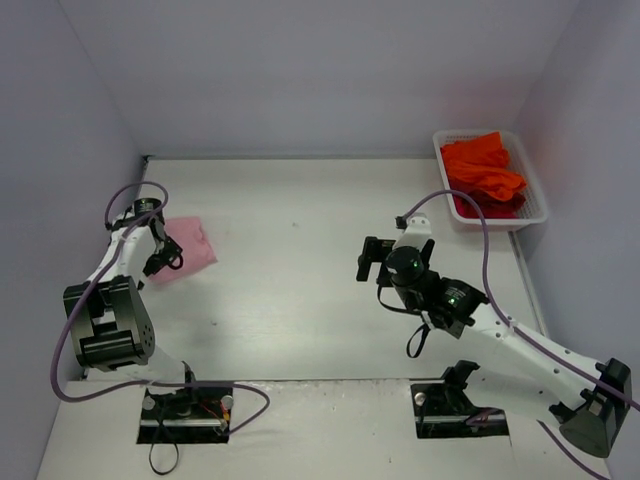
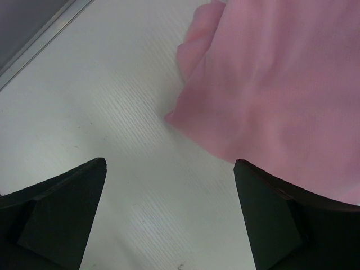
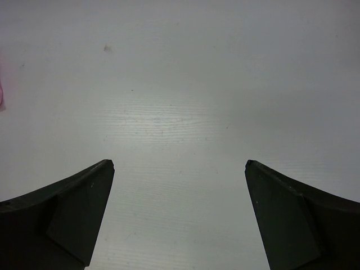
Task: Fold and stack the t-shirts
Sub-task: Neatly place the folded tshirt to the corner
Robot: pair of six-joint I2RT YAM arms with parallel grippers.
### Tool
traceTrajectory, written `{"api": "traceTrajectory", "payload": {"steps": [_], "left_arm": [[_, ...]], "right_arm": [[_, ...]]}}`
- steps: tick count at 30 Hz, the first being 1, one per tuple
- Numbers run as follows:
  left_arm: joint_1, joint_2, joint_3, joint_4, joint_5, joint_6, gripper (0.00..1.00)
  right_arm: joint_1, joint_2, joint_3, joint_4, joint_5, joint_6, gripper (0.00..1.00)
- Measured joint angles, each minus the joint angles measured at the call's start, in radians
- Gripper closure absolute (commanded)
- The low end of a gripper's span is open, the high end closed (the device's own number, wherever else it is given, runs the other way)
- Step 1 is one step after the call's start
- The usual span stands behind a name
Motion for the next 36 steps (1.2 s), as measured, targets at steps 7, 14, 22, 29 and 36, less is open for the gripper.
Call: {"api": "traceTrajectory", "payload": {"steps": [7, 14, 22, 29, 36], "left_arm": [[0.027, 0.003, -0.008, 0.026, 0.013, 0.014, 0.06], [0.042, 0.046, -0.006, 0.050, 0.012, 0.021, 0.06], [0.046, 0.155, 0.023, 0.075, 0.012, 0.039, 0.06], [0.054, 0.209, 0.077, 0.086, 0.013, 0.045, 0.06], [0.057, 0.245, 0.120, 0.097, 0.011, 0.056, 0.06]], "right_arm": [[0.000, 0.009, 0.000, 0.000, 0.000, 0.000, 0.00], [0.000, 0.009, 0.000, 0.000, -0.002, 0.000, 0.00], [0.000, 0.035, 0.008, 0.000, -0.006, 0.003, 0.00], [0.000, 0.049, 0.009, 0.000, -0.006, 0.003, 0.00], [0.000, 0.064, 0.016, 0.000, -0.006, 0.003, 0.00]]}}
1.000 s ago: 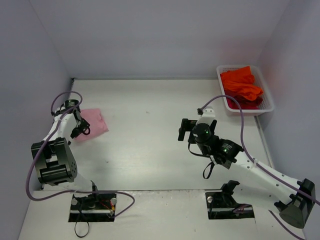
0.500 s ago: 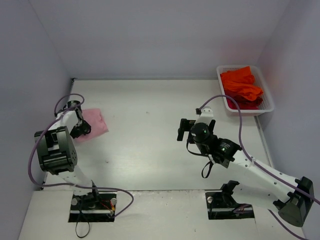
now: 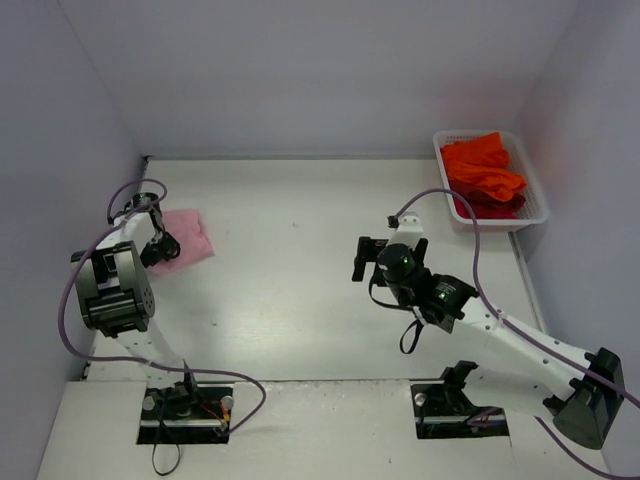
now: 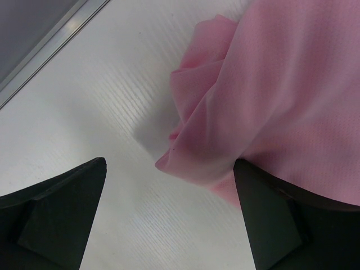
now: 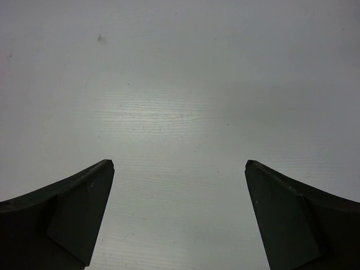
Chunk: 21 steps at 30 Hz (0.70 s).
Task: Fold and stack the t-shirts
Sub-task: Neatly place the folded tshirt to the corner
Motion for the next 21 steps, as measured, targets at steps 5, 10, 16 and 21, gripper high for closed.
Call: {"api": "traceTrajectory", "payload": {"steps": [5, 10, 16, 21], "left_arm": [[0.000, 0.026, 0.032, 0.000, -0.004, 0.010, 0.06], [0.001, 0.056, 0.066, 0.002, -0.008, 0.019, 0.06], [0.001, 0.089, 0.102, 0.008, -0.014, 0.038, 0.06], [0.001, 0.120, 0.139, 0.010, -0.015, 0.051, 0.06]], "right_arm": [[0.000, 0.018, 0.007, 0.000, 0.000, 0.000, 0.00], [0.000, 0.028, 0.010, 0.001, 0.000, 0.000, 0.00], [0.000, 0.067, 0.010, 0.008, 0.000, 0.000, 0.00], [0.000, 0.097, 0.011, 0.019, 0.000, 0.000, 0.00]]}}
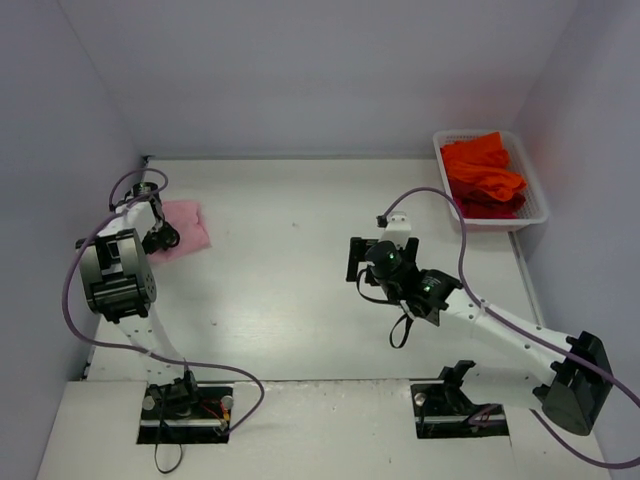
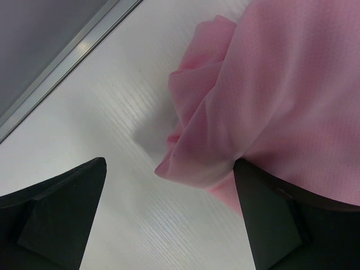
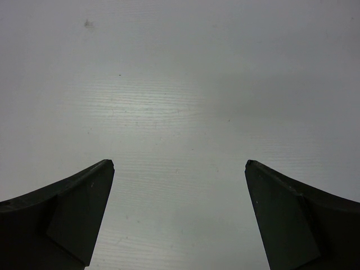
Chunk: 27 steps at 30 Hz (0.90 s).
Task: Fold and stack the t-shirts
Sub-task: Neatly place the folded tshirt to the corner
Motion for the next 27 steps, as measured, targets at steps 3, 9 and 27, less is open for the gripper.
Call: {"api": "traceTrajectory", "payload": {"steps": [3, 9, 27], "left_arm": [[0.000, 0.016, 0.021, 0.001, -0.003, 0.010, 0.06], [0.002, 0.045, 0.048, 0.008, -0.003, 0.018, 0.07], [0.015, 0.176, 0.240, -0.004, -0.005, 0.036, 0.06]], "right_arm": [[0.000, 0.015, 0.010, 0.004, 0.000, 0.000, 0.00], [0.000, 0.039, 0.018, 0.019, 0.000, 0.000, 0.00], [0.000, 0.133, 0.047, 0.059, -0.020, -0.001, 0.00]]}}
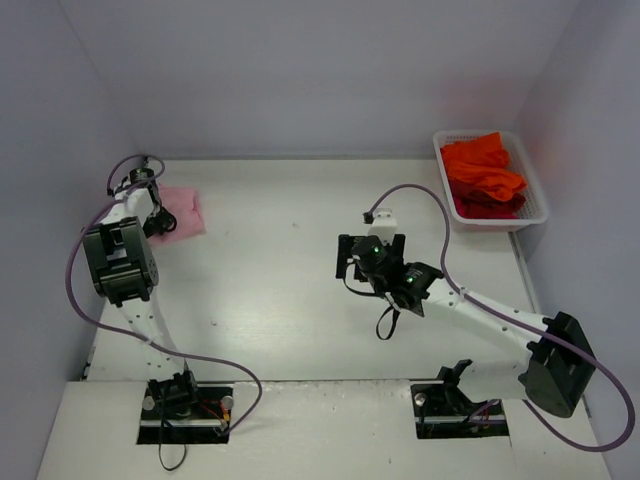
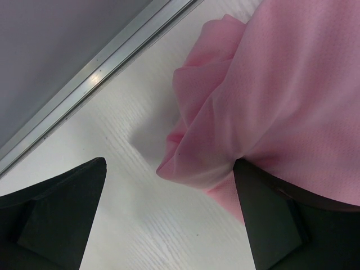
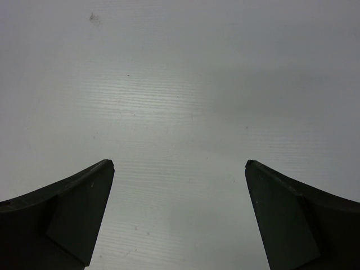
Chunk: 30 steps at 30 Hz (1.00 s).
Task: Fold and stack the t-shirts
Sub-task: Neatly place the folded tshirt to the corner
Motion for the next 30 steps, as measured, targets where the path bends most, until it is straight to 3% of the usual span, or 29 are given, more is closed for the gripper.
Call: {"api": "traceTrajectory", "payload": {"steps": [30], "left_arm": [[0.019, 0.266, 0.419, -0.058, 0.027, 0.054, 0.07]], "right_arm": [[-0.007, 0.097, 0.014, 0.064, -0.038, 0.000, 0.00]]}}
